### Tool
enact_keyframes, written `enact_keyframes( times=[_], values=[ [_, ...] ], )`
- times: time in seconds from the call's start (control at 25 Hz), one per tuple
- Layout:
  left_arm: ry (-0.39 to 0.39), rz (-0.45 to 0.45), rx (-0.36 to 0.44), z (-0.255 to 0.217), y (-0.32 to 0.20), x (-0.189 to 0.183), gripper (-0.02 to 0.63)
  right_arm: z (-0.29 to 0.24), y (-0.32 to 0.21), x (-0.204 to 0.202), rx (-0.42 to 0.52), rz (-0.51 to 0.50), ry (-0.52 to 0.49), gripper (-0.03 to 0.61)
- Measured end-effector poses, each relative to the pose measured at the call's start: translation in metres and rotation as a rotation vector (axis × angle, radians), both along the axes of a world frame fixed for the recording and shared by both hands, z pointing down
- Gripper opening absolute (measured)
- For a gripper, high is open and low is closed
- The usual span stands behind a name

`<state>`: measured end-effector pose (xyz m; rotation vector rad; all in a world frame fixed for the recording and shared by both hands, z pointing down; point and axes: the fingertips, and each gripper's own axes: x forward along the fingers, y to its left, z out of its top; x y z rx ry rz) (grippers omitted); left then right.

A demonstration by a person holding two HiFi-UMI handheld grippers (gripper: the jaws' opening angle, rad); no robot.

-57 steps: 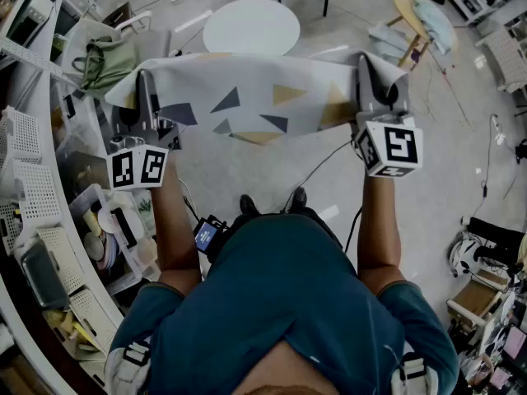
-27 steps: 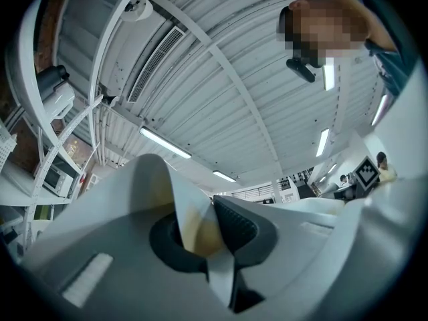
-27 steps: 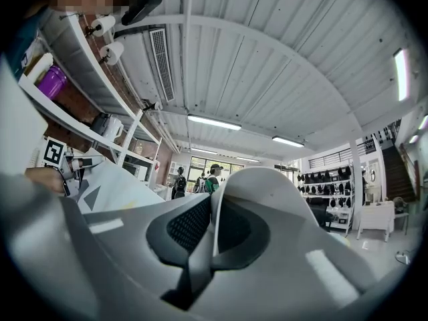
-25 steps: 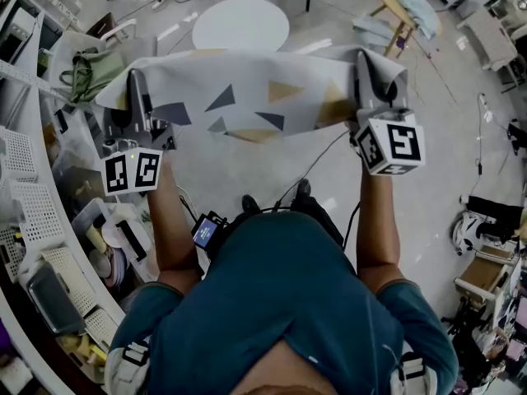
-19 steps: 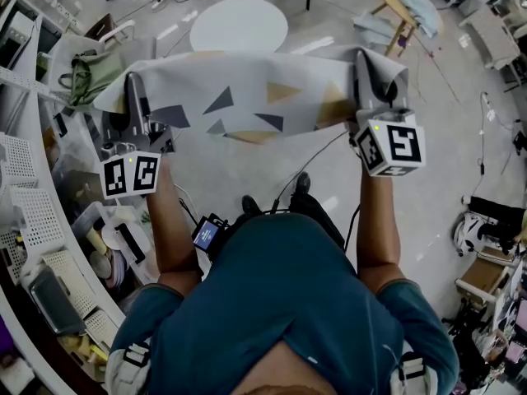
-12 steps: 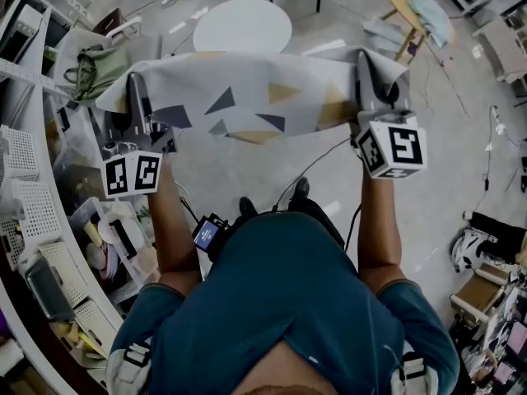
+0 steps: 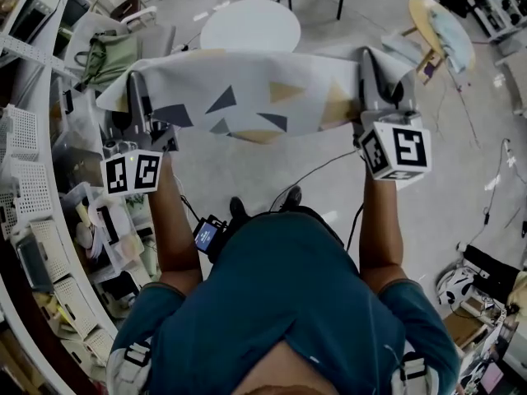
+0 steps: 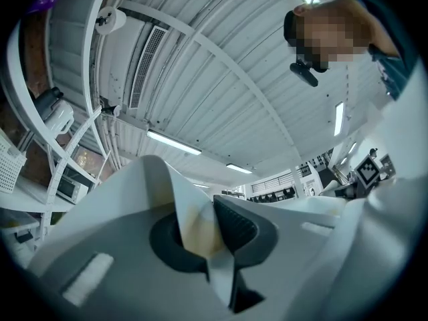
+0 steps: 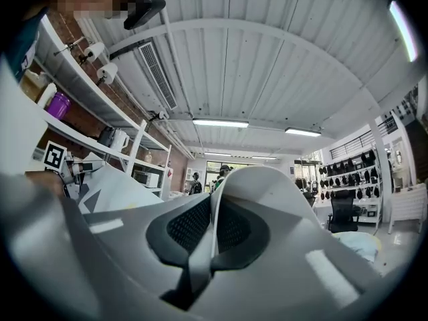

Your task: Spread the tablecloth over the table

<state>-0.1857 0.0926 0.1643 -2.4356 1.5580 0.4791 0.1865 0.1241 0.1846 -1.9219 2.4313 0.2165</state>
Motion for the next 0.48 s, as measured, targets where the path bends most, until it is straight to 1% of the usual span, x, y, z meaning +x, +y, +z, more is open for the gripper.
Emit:
enact_keyframes(
  times=[0.24, 0.48],
  values=[
    [-0.005, -0.039, -0.010, 0.002, -0.002, 0.028, 0.028, 0.001, -0.016, 0.029, 0.000, -0.039, -0.008, 0.015],
    [-0.020, -0.058, -0.012, 0.000, -0.001, 0.041, 0.028, 0.005, -0.023, 0.042, -0.002, -0.061, -0.026, 0.015]
  ],
)
